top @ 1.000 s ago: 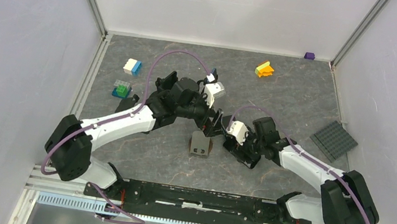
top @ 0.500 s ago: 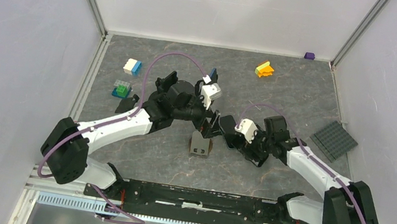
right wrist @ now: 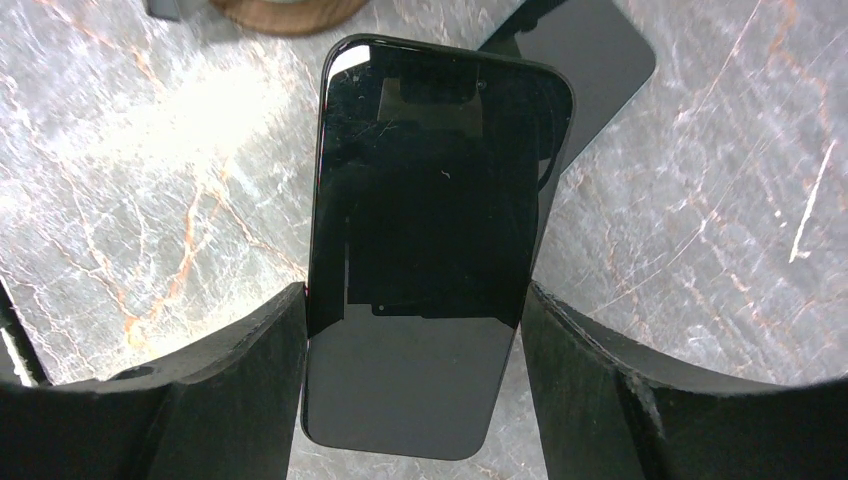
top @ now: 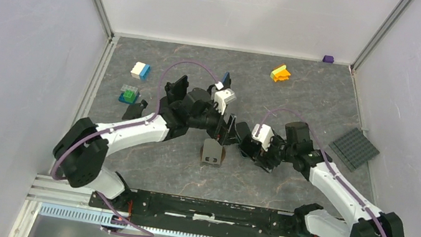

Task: Place the phone on the phone stand
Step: Pick up the phone at the center of the board.

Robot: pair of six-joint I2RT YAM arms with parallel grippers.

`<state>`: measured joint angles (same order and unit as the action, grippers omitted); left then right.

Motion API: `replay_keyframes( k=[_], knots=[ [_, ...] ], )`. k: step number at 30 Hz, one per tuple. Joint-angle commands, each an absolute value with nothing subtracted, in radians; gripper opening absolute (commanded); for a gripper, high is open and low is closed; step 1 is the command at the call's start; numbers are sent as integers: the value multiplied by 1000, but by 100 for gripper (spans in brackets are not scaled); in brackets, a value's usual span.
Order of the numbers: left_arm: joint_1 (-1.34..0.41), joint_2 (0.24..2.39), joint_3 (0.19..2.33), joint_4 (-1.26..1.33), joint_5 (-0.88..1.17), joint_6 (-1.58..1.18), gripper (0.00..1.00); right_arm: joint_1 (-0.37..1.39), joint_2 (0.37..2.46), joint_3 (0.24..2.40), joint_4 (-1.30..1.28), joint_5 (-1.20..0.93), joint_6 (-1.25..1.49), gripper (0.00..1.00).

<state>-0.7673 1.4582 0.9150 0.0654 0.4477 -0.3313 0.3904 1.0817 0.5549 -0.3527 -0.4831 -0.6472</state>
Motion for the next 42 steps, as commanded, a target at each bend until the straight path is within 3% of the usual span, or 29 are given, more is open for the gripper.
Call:
replay_keyframes(
  k=[1,12,19,28,33,35,37,39,42],
  knots=[
    [-764,1504,965,113,472,-477,91,397,1022,631,-282,-583,-641,42],
    [-762,1645,1073,119,582,-685,77,444,998,664,-246,-594,-612,41],
    [-763,1675,1059,159,613,-759,54,457,994,675,-239,-591,-601,40],
    [-763,1701,1052,164,616,-787,38,463,985,670,-238,-580,-600,40],
    [-764,1708,1053,158,614,-784,17,464,979,667,-239,-580,-600,40],
    [-764,1706,1054,154,612,-776,5,465,977,668,-240,-575,-600,45],
    [-765,1698,1056,139,596,-754,2,464,972,668,-244,-571,-603,51],
    [-765,1684,1054,122,578,-720,2,465,966,669,-244,-560,-604,70],
    [-765,1648,1039,126,564,-681,2,463,960,668,-248,-540,-607,89]
  ],
)
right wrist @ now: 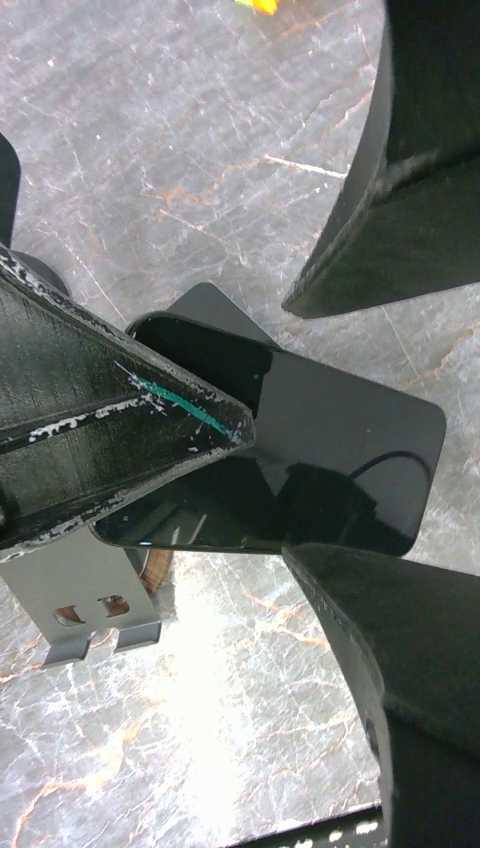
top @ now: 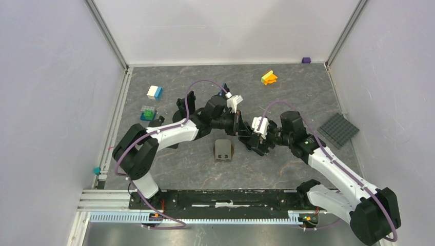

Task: Place the phone on the phone stand
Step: Pick up the phone at the center of the board.

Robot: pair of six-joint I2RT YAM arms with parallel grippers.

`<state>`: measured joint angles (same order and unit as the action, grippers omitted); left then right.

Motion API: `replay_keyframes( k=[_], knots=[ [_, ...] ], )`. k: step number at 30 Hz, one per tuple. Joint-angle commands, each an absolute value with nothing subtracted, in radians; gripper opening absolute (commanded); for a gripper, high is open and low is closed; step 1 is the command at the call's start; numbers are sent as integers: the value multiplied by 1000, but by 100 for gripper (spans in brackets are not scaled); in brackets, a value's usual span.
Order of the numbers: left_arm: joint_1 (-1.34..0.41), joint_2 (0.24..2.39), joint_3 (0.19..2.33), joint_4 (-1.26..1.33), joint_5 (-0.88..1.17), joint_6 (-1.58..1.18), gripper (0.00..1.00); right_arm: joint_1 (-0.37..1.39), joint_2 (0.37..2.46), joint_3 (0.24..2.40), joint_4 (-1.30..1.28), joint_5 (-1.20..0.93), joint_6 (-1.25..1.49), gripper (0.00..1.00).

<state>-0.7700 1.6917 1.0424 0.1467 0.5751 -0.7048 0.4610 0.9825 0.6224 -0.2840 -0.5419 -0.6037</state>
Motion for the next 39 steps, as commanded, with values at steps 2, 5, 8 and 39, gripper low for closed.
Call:
replay_keyframes(
  k=[2,5,8,39],
  knots=[
    [-765,1632,1036,126,559,-658,2,463,958,667,-250,-532,-602,98],
    [-768,1614,1030,124,556,-620,2,461,951,670,-259,-539,-596,98],
    [-777,1596,1023,118,551,-560,2,452,942,682,-292,-553,-606,98],
    [-820,1337,1143,-509,605,425,2,451,1096,812,-512,-773,-749,96]
  ],
)
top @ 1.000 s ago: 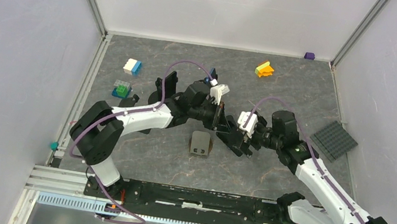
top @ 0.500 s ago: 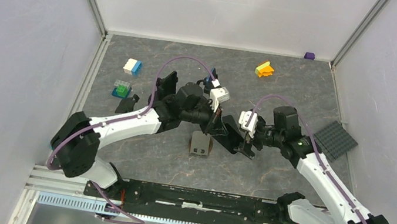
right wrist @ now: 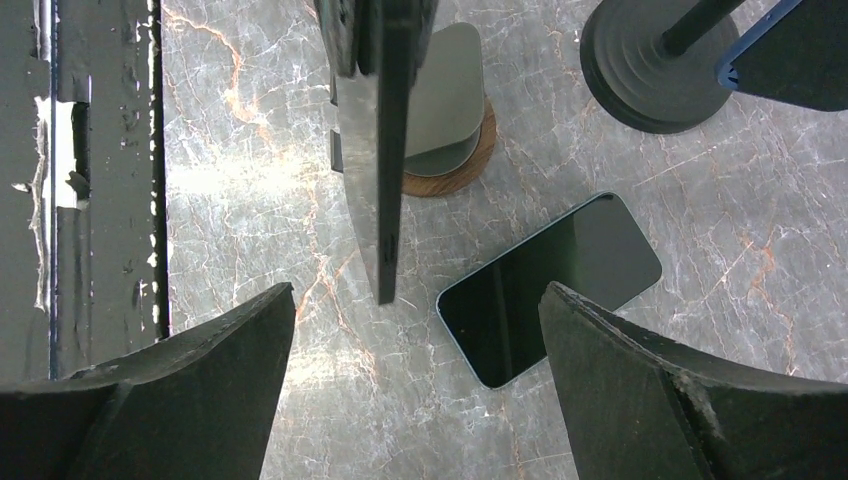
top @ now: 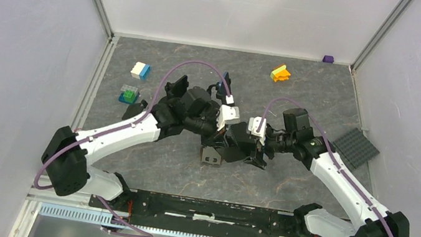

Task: Place the phone on the phone stand
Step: Pick up the phone at the center of the board.

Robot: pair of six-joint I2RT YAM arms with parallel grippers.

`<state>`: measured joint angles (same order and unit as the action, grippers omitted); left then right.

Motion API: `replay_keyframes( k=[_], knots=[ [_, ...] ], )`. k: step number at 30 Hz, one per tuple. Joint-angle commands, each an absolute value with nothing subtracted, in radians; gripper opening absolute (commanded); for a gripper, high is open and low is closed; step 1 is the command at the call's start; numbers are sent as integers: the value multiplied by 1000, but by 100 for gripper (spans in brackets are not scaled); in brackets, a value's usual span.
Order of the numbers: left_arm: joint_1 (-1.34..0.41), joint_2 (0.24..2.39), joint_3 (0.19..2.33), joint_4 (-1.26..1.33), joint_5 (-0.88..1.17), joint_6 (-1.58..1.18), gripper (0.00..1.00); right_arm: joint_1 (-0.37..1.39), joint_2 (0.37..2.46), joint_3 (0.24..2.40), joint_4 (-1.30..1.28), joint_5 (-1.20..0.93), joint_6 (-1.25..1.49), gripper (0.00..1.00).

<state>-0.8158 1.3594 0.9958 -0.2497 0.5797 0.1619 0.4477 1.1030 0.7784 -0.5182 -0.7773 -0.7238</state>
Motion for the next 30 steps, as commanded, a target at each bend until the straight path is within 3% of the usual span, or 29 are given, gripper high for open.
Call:
replay_keyframes(
  k=[1,8,18,25,30],
  knots=[
    [-821,1334,1165,-552,604,457,2,450,1093,806,-512,-766,-751,96],
    [-821,1381,1315,-830,576,593,2,449,1072,763,-499,-759,-760,97],
    [-821,1529,1478,-1037,572,698,2,450,1115,727,-422,-806,-732,96],
    [-816,1542,1489,-1024,556,712,2,462,1183,734,-360,-860,-704,90],
    [-735,1442,1338,-778,679,595,2,470,1217,723,-278,-916,-651,85]
  ],
)
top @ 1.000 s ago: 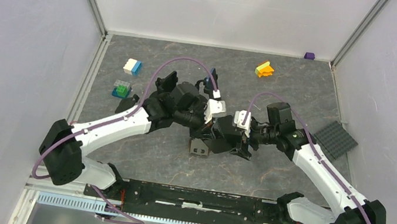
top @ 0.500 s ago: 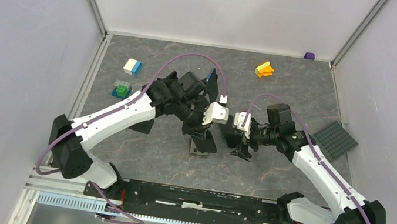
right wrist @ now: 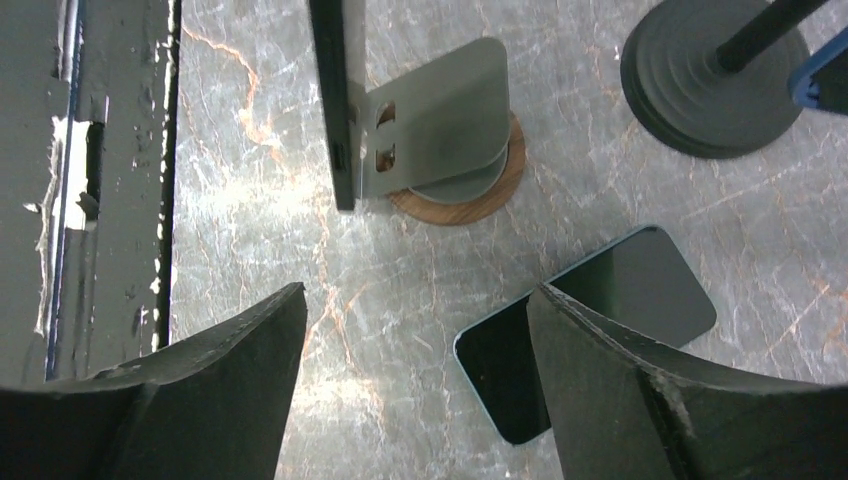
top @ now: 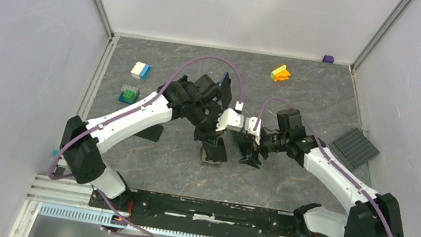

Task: Place the phone on the phone stand
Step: Pick up the phone at the center of the board, then place the phone on the phone stand.

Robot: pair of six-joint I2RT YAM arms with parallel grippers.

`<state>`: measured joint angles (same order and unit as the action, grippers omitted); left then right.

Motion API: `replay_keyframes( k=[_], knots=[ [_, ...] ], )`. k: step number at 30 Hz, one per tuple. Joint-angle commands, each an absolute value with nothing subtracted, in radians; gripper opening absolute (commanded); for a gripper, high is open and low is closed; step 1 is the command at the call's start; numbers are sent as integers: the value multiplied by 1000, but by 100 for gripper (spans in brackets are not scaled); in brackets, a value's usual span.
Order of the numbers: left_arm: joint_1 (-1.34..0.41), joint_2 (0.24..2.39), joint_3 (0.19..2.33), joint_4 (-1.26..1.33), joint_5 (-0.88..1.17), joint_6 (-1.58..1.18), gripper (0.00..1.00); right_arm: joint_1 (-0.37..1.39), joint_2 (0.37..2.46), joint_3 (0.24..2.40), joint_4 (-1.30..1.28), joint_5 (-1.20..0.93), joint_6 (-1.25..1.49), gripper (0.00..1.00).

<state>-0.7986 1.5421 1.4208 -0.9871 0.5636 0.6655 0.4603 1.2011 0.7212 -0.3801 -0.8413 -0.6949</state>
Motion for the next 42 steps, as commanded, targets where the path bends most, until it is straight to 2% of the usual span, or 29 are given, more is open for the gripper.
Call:
replay_keyframes(
  k=[1,4,9,15,18,29,32,35,40,42],
  knots=[
    [-714,1415,1282,-713,716,555,2,472,1225,721,-267,-924,-646,84],
    [-674,1334,1140,-484,787,434,2,475,1249,721,-251,-954,-633,82],
    [-652,1226,915,-108,789,245,2,491,1274,725,-240,-966,-620,80],
    [-622,1167,747,205,775,65,2,499,1303,710,-205,-966,-585,77],
    [-606,1150,678,328,763,-13,2,502,1327,719,-204,-977,-574,73],
    [-579,1151,511,604,830,-113,2,509,1406,776,-225,-994,-568,37],
    [-575,1152,480,642,840,-105,2,509,1428,801,-257,-986,-585,23],
    [-574,1152,454,626,843,-41,2,509,1458,837,-324,-962,-622,2],
    [-574,1163,447,473,825,120,3,509,1486,868,-375,-921,-661,0],
    [-574,1167,445,417,819,174,9,509,1493,875,-389,-911,-671,0]
  ],
)
